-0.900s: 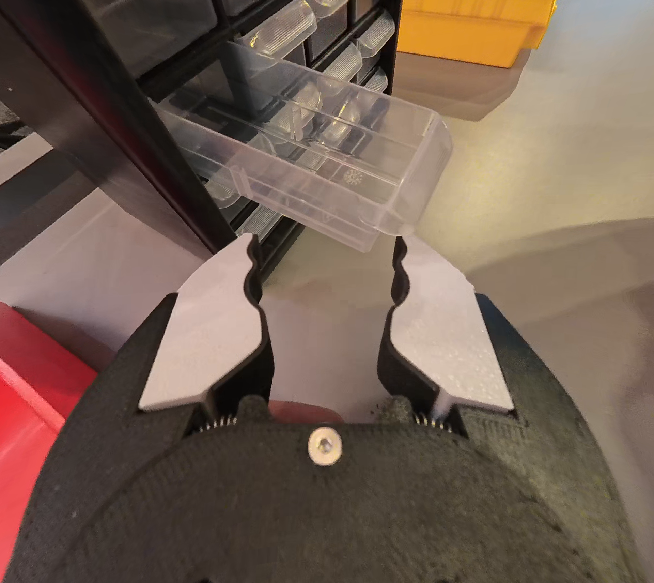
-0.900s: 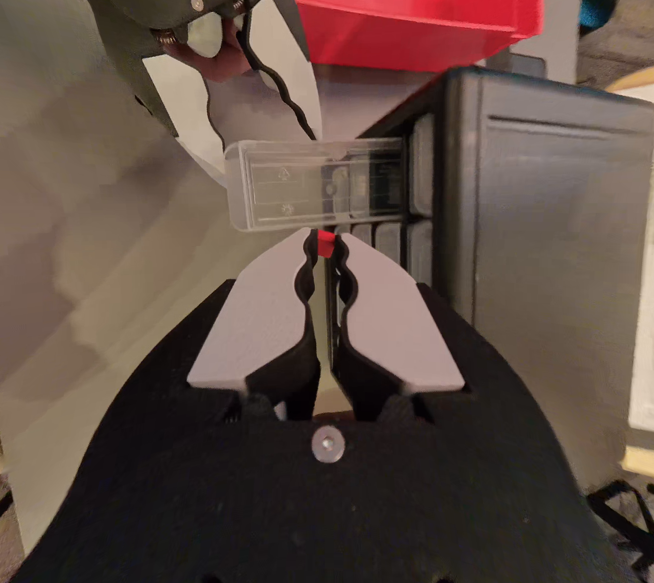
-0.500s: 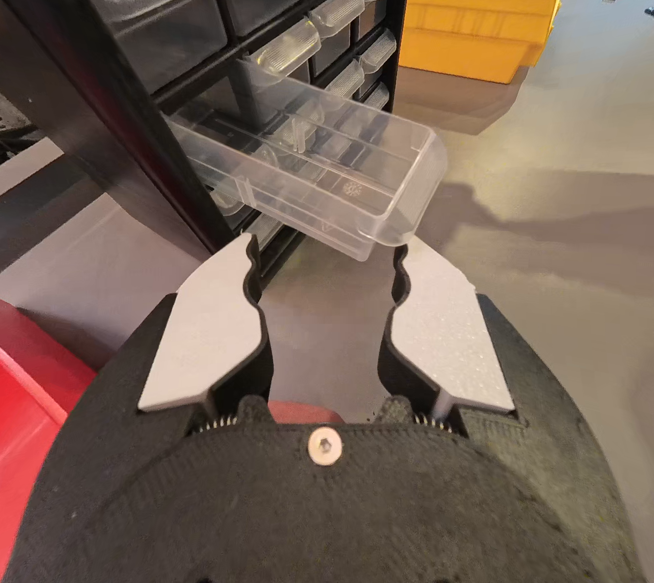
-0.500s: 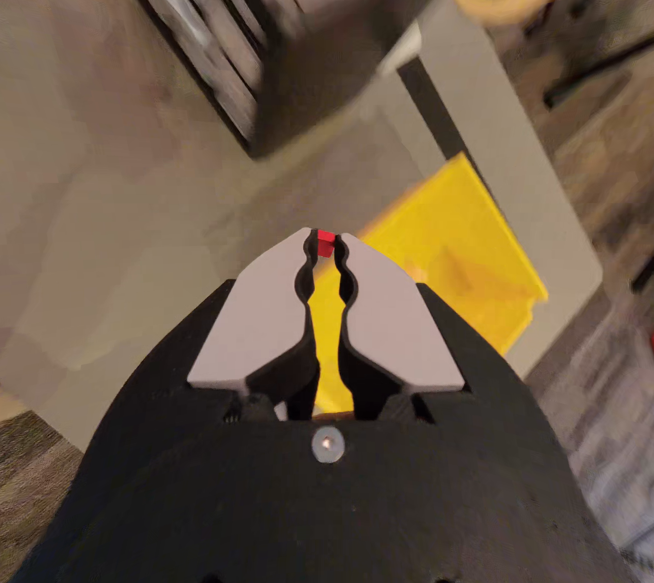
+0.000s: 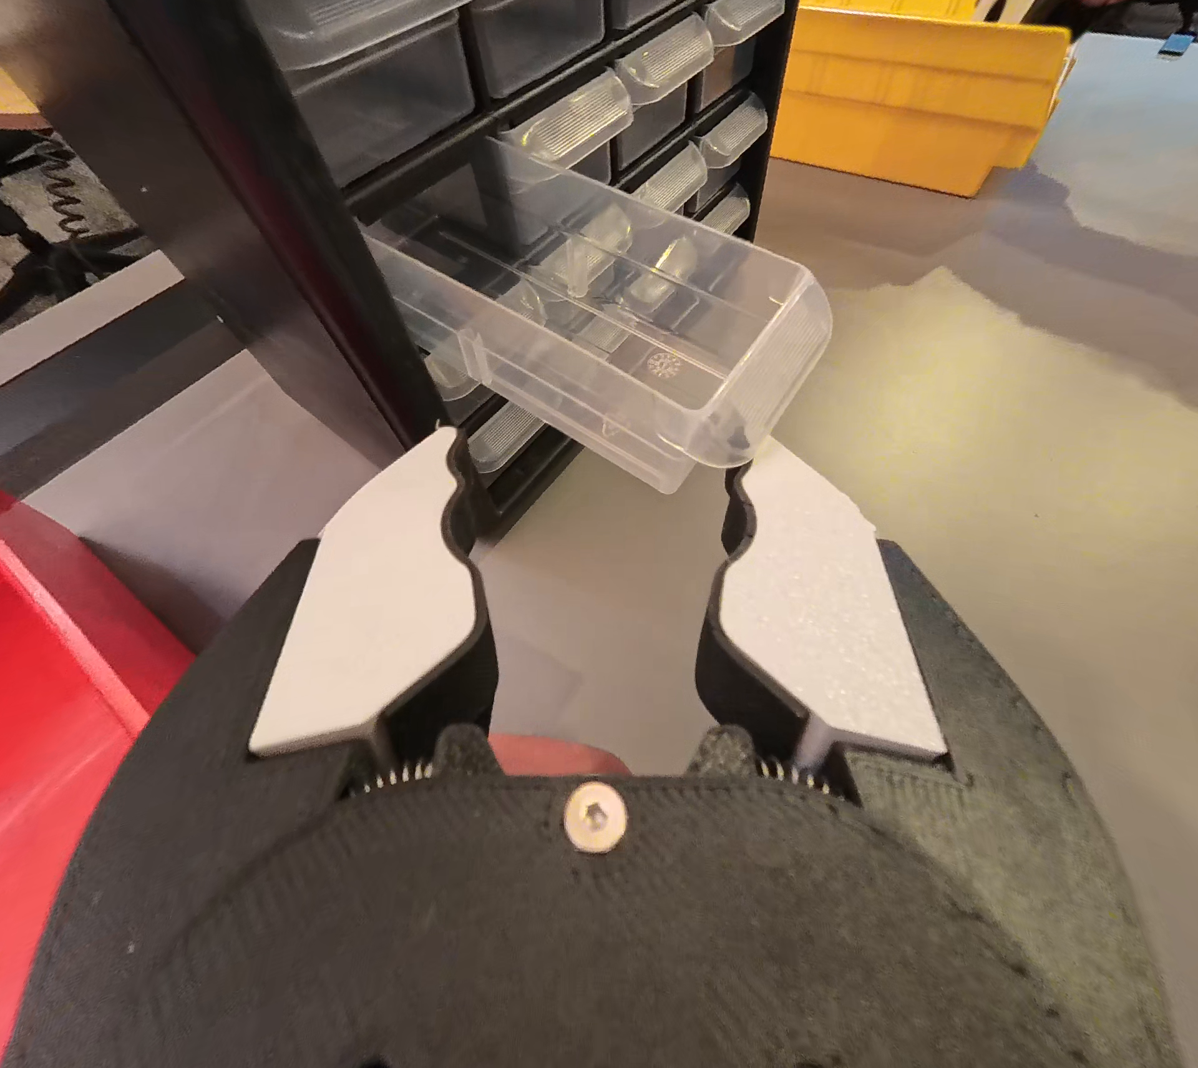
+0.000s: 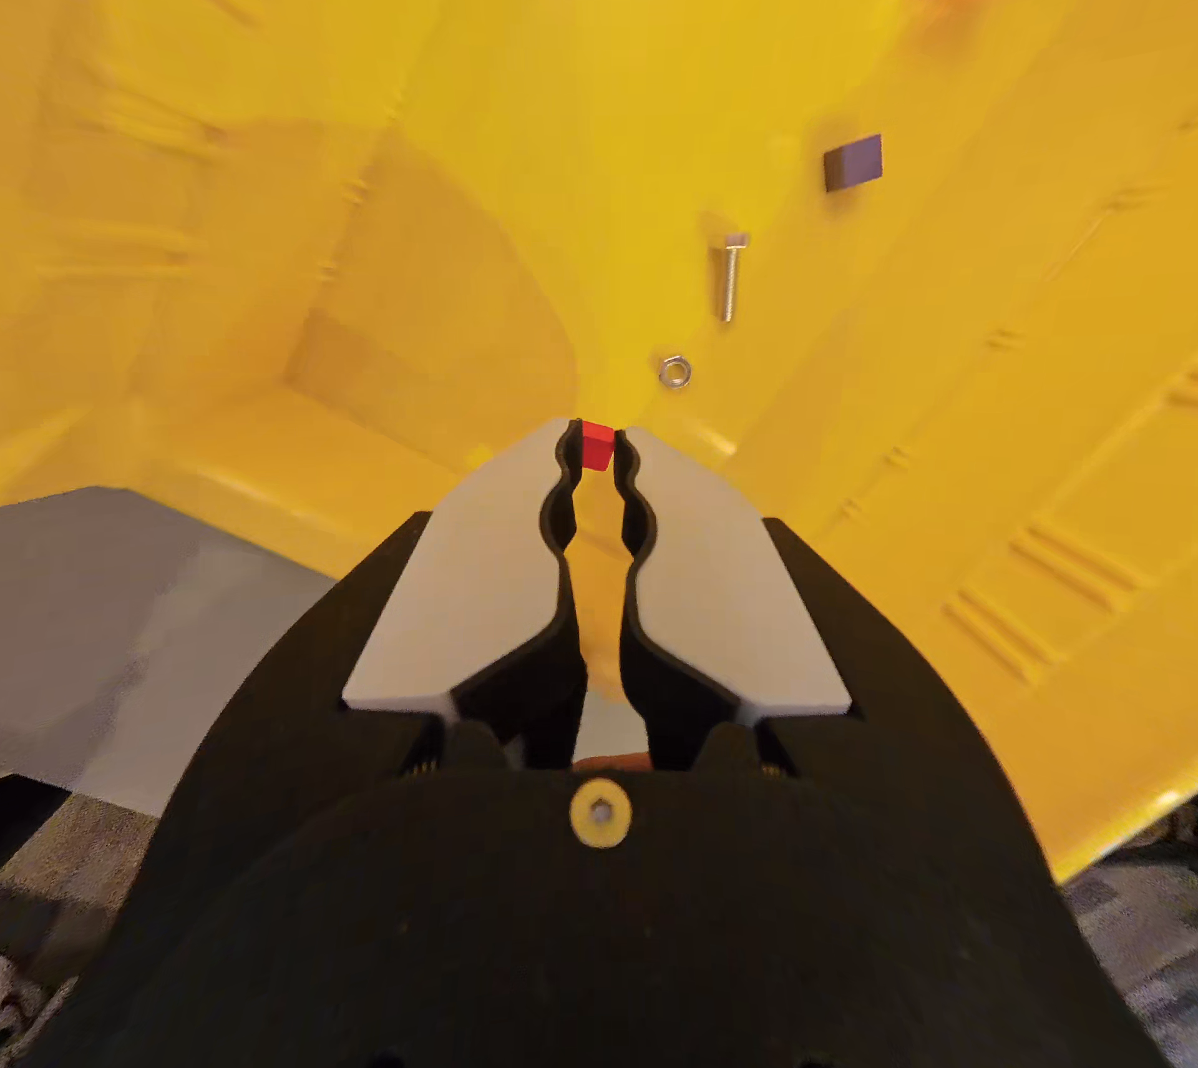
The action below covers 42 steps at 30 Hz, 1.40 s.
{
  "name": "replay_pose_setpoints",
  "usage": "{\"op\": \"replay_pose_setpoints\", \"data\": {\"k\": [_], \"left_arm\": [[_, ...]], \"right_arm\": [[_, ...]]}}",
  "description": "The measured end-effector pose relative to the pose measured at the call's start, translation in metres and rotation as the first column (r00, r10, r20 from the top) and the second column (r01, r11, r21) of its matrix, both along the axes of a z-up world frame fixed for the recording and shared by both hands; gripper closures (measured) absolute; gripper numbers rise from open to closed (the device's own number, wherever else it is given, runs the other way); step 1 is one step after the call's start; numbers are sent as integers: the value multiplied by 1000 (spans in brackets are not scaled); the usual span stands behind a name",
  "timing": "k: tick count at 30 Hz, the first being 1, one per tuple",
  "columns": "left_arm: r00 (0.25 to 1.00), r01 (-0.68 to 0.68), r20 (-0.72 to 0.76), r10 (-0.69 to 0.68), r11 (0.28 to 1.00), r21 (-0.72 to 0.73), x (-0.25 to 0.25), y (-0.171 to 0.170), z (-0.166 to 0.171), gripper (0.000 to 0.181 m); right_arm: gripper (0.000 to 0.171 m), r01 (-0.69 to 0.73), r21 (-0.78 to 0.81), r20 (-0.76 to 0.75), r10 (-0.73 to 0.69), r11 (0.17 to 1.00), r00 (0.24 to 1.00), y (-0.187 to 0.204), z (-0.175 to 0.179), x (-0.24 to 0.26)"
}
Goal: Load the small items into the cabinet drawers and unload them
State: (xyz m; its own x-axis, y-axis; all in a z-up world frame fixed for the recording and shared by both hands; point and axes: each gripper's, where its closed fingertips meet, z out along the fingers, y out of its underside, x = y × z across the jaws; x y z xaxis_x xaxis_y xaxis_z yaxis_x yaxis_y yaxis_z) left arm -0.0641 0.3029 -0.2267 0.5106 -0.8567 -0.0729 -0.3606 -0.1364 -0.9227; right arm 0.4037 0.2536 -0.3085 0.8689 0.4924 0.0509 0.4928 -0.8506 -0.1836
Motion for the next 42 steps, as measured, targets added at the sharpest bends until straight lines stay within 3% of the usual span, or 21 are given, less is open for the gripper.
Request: {"op": "replay_pose_setpoints", "data": {"k": [1,7,13,17,22,29,33,35,38,39,42], "left_arm": [[1000,-7,0,7,1000,3,-1,1,0,107],[1000,-23,5,23,1000,8,-3,4,-1,105],[998,-61,34,60,998,33,-7,10,5,98],[988,-130,91,127,991,20,-10,21,15,94],[968,-238,81,238,971,-4,-11,43,17,93],[924,-378,59,379,926,-23,-10,72,8,91],[895,-445,5,446,895,-4,-8,81,7,85],[880,-475,-4,475,879,-52,-8,83,1,80],[863,-504,-84,498,855,-124,-13,89,-14,62],[860,-510,-101,500,844,-169,-15,93,-15,59],[867,-497,-102,487,836,-231,-13,101,-10,59]], "right_arm": [[163,8,-11,1,-8,1000,1000,0,-4,1],[151,37,-19,30,-36,999,999,1,-10,6],[132,17,149,62,-27,989,998,3,40,-8],[124,-48,310,46,36,950,998,-5,88,-49],[113,-156,393,-65,196,906,978,-27,104,-136],[108,-283,374,-185,370,883,911,-55,68,-241],[98,-258,422,-279,395,869,875,-49,48,-273],[93,-267,410,-247,388,872,888,-45,31,-274],[62,-308,408,-189,410,859,892,-43,9,-277],[59,-307,389,-213,409,869,887,-46,4,-282],[75,-296,396,-230,406,869,884,-47,-4,-292]]}}
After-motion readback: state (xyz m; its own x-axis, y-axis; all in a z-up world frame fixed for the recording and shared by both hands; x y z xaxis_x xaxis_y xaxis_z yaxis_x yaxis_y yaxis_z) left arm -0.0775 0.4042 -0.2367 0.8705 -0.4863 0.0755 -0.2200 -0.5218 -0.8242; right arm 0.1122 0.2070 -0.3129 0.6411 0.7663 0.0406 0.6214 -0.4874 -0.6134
